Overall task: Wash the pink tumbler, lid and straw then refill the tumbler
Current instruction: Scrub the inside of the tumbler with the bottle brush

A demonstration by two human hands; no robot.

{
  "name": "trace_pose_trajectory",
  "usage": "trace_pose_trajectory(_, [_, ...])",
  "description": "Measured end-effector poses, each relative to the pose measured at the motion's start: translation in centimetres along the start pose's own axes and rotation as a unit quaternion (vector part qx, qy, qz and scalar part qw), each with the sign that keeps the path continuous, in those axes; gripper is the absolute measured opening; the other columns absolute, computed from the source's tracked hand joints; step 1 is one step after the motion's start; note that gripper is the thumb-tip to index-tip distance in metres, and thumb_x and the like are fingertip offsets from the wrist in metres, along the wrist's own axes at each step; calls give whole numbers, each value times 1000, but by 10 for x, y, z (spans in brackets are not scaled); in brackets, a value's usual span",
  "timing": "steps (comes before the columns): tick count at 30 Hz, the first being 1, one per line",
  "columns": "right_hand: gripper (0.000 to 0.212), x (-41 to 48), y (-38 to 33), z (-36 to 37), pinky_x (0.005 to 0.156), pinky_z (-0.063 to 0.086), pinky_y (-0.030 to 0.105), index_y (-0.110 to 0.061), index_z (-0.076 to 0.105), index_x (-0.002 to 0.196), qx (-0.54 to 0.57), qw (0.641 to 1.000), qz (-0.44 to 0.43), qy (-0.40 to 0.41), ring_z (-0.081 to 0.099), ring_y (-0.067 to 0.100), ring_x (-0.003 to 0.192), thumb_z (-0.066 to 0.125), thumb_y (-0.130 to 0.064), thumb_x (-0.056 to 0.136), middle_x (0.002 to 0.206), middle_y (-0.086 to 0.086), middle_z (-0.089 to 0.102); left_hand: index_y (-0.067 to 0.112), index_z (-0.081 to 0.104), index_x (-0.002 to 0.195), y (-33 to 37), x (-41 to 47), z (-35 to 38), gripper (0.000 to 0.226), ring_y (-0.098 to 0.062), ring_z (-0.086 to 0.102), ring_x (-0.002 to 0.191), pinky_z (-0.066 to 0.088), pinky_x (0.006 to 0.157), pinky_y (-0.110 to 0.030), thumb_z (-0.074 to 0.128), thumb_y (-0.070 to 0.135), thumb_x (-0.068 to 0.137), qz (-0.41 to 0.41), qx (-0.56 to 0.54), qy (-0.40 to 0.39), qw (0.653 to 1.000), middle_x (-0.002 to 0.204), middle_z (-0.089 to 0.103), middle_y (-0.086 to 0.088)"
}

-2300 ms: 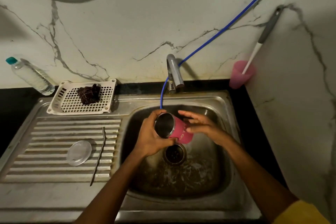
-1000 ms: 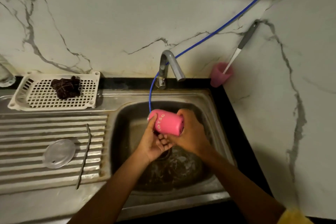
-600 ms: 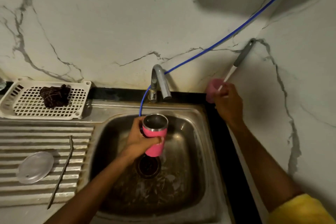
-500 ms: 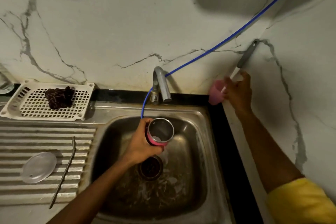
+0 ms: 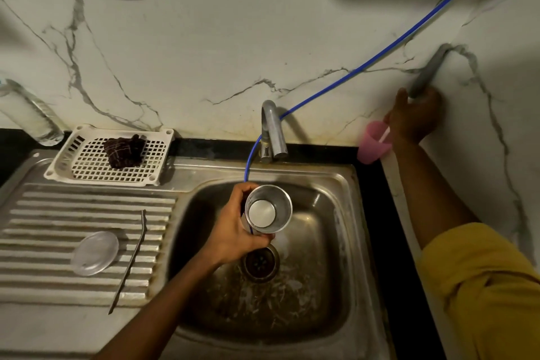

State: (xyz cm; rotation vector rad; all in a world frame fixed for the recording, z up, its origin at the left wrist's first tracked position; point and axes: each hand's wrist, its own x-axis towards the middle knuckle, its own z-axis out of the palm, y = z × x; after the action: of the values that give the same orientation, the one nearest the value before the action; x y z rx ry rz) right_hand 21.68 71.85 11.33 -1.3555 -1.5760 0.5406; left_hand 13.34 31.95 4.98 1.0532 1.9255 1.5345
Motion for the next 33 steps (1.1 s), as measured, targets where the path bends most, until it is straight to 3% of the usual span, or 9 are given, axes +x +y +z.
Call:
trace_pose_trajectory(5, [37,13,2,5,84,53,33,-12,70,105,-24,999,20,-16,66,22,98,62,-41,84,109,9,71,44,48,123,0,-3,-6,83,-12,60,117,47,96,-19,86,22,52,23,0,23,999,122,60,18])
trace_pose_trajectory(10, [38,19,15,15,70,61,37,-9,76,92,-64,991,56,-100,74,25,74,63,-38,70,83,8,76,25,46,126,-3,-5,-12,84,-7,59,115,45,95,-17,86,14,53,27,-3,34,999,120,58,21])
trace_pose_trajectory(16, [37,1,-17,-20,81,46,27,-3,68,114,-47,994,-45,-83,69,30,100,61,-26,87,109,15,73,22,47,125,-11,-11,-24,93,-8,60,114,45,96,-18,89,-16,51,48,7,71,996,121,60,17])
trace_pose_trajectory(18, [40,-1,-24,-38,86,52,28,-8,68,116,-9,995,-63,-74,71,27,97,61,-31,84,108,12,74,21,48,125,-13,-12,-28,94,-7,60,114,45,97,-18,88,-19,50,52,5,80,995,120,60,16])
trace_pose_trajectory(22, [21,-22,-33,-87,75,61,50,-29,71,91,96,990,-37,-92,73,24,70,63,-40,75,79,3,74,27,48,124,-14,-14,-30,90,-6,60,113,47,95,-17,91,-2,50,62,11,87,994,120,59,22])
trace_pose_trajectory(25, [17,-72,-39,-129,68,61,50,-37,72,74,146,979,-51,-136,66,25,59,63,-23,73,62,-2,67,44,44,125,-14,-18,-30,89,-8,60,116,49,95,-20,88,19,51,57,20,95,994,122,57,25])
trace_pose_trajectory(29, [21,-143,-43,-178,61,58,32,-17,70,86,231,944,-30,-233,64,15,58,66,3,84,62,-4,67,43,45,134,-20,-25,-34,100,-12,57,124,49,104,-34,87,7,51,65,51,94,992,132,57,12])
trace_pose_trajectory(31, [2,-176,-45,-200,62,60,26,-1,65,93,284,914,-3,-291,68,15,64,64,-1,91,69,-1,70,27,52,135,-23,-28,-36,93,-13,57,125,49,104,-44,87,7,52,85,74,83,990,134,59,7])
trace_pose_trajectory(33, [20,-204,-43,-218,64,62,27,2,67,92,321,896,15,-306,70,21,70,63,-17,88,76,5,73,20,54,135,-24,-32,-37,87,-17,57,126,48,103,-51,86,16,55,104,98,63,988,134,59,3])
